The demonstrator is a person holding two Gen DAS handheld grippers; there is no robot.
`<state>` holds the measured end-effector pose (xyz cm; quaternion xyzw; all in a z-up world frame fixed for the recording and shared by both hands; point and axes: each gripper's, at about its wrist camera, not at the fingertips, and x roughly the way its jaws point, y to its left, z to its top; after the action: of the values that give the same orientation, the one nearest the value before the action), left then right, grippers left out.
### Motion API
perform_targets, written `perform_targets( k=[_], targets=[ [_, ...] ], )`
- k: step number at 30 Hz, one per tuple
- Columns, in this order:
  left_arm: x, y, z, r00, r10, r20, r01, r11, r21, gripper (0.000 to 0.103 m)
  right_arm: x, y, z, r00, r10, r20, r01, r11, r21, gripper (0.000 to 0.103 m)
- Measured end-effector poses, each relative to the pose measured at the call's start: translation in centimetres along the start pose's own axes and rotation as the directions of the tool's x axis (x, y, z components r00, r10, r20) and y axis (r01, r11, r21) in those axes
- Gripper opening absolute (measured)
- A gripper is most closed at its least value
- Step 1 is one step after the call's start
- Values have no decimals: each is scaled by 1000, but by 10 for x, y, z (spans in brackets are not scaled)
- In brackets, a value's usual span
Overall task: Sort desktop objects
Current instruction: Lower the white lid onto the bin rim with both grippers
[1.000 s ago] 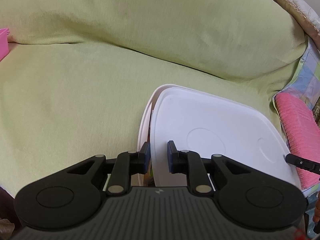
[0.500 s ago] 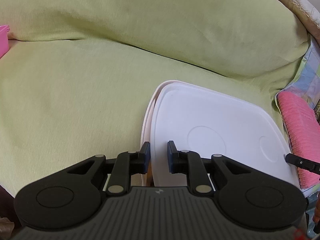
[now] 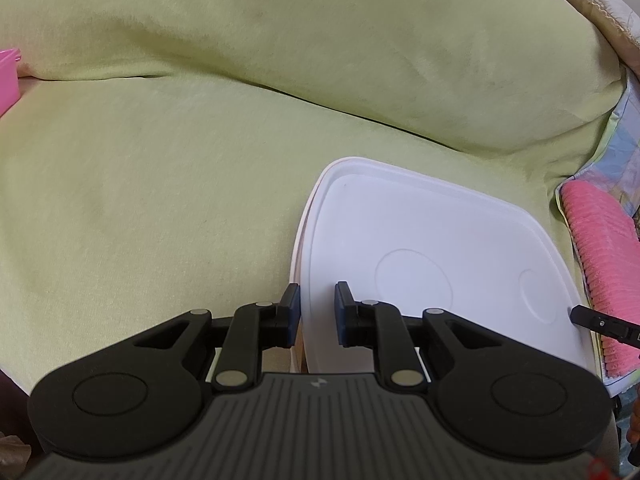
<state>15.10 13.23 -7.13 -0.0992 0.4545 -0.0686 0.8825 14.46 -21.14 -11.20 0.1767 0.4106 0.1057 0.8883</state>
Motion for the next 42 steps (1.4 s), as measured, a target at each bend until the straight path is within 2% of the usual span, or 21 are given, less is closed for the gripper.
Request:
perform_targets(
  k=[33, 42],
  targets=[
    [15, -1, 0, 1000, 20, -11, -20, 1000, 13, 19, -3, 13, -5, 1000, -23, -5, 23, 999, -46, 23],
    [16, -5, -1, 999, 32, -10, -32, 999, 27, 25, -4, 14, -6, 1000, -22, -4, 22, 999, -50, 25]
  ],
)
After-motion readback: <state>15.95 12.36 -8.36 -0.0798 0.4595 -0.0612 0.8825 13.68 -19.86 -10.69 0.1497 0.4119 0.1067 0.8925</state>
